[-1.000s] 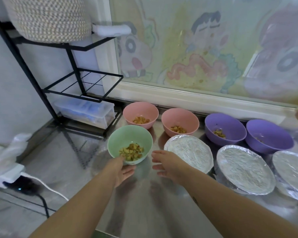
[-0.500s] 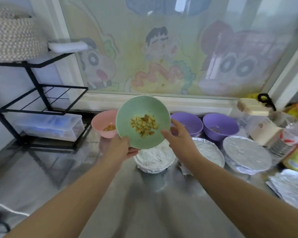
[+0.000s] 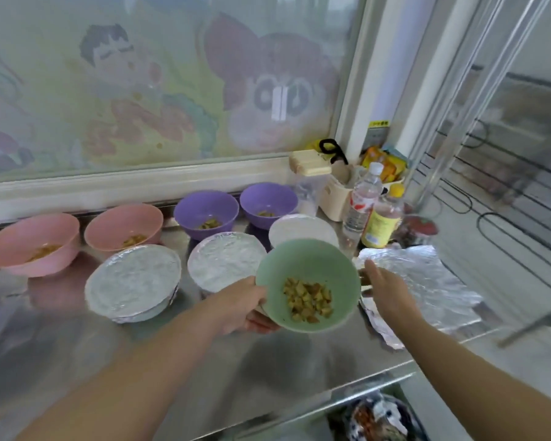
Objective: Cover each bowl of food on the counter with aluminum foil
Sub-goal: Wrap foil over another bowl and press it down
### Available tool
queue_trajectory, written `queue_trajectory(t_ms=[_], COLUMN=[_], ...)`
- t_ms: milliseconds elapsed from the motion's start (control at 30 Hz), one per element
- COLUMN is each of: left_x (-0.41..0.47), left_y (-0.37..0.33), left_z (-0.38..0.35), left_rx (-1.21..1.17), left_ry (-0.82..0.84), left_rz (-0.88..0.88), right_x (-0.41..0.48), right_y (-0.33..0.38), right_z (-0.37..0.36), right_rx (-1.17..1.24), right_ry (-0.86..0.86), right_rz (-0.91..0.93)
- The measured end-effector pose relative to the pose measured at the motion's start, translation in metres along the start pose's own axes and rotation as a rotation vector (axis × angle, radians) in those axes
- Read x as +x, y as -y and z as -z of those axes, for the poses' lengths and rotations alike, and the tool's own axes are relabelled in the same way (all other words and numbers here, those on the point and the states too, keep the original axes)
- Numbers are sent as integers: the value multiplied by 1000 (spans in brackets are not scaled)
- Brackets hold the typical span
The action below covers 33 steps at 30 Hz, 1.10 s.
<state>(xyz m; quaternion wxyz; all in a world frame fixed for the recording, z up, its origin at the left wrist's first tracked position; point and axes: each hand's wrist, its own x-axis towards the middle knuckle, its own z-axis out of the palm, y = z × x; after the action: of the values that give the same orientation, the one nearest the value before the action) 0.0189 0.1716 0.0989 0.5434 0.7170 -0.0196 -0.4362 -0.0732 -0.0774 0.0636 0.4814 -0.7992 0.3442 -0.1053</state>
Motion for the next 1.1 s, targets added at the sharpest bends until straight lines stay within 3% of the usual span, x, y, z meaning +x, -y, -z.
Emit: queue_trajectory(t_ms=[133,233,800,1100], left_x=[19,32,48,46], left_y=[11,21,33,30], left_z=[-26,-34,-42,-41], left_rx=[103,121,162,255], left_ry=[54,41,16,23], left_rz=[82,126,191,212], right_x=[36,46,81,82], right_y=[-86,-119,-149,-151], right_z=[38,53,39,42], right_rx=[-657,-899,-939,-843], right_ry=[136,238,429,351], right_rz=[10,35,170,235])
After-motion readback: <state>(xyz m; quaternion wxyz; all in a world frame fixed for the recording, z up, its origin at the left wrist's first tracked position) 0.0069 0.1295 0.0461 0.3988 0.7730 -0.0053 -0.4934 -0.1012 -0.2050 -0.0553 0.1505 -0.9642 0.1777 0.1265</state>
